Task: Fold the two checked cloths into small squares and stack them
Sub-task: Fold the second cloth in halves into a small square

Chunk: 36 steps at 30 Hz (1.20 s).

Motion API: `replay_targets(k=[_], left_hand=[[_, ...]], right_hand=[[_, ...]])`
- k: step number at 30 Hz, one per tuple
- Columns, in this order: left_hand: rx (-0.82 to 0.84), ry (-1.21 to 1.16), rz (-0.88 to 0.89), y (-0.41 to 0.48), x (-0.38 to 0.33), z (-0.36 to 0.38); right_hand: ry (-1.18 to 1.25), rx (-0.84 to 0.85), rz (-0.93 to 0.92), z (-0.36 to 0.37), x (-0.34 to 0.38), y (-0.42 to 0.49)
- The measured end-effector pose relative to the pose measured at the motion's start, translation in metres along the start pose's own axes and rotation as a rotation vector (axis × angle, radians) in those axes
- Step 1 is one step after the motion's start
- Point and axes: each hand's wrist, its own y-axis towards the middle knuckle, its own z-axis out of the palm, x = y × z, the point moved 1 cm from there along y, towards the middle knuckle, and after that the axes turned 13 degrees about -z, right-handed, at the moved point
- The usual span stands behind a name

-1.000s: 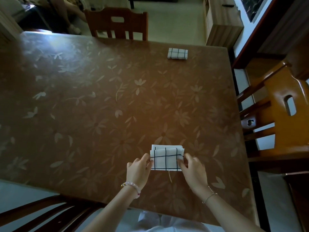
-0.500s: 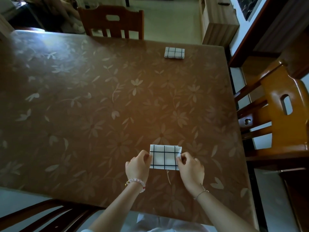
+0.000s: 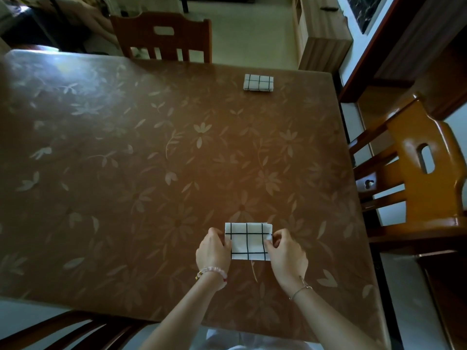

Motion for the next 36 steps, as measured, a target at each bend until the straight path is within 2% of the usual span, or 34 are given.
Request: replay_targets(k=[3, 7, 11, 16, 19, 21, 23, 27, 32, 36], left_hand=[[0.112, -0.074, -0.045, 0.004, -0.001, -0.002], [0.183, -0.134, 0.012, 0.005, -0.005, -0.007], [0.250, -0.299, 0.066, -0.001, -0.005, -0.014], [0.354, -0.605, -0.004, -0.003, -0.007, -0.033], [0.412, -0.813, -0.057, -0.007, -0.010, -0.045], [0.453, -0.919, -0.085, -0.012, -0.011, -0.052], [0.528, -1.024, -0.149, -0.018, -0.013, -0.058], [0.732, -1.149, -0.252, -0.029, -0.015, -0.064], [0.794, -1.059, -0.278, -0.035, -0.014, -0.067], [0.763, -1.079, -0.247, -0.040, -0.016, -0.069]], right_hand=[[0.000, 0.014, 0.016, -0.002, 0.001, 0.000], [0.006, 0.027, 0.034, -0.005, 0.004, 0.000], [0.083, 0.061, 0.060, -0.010, 0.004, -0.001], [0.421, 0.020, 0.128, -0.029, 0.005, -0.008], [0.882, 0.079, 0.453, -0.041, 0.011, -0.014], [1.095, 0.208, 0.548, -0.047, 0.020, -0.021], [1.242, 0.281, 0.523, -0.049, 0.033, -0.027], [1.470, 0.227, 0.397, -0.056, 0.058, -0.029], [1.487, 0.138, 0.320, -0.064, 0.067, -0.024], [1.444, 0.070, 0.323, -0.066, 0.065, -0.021]])
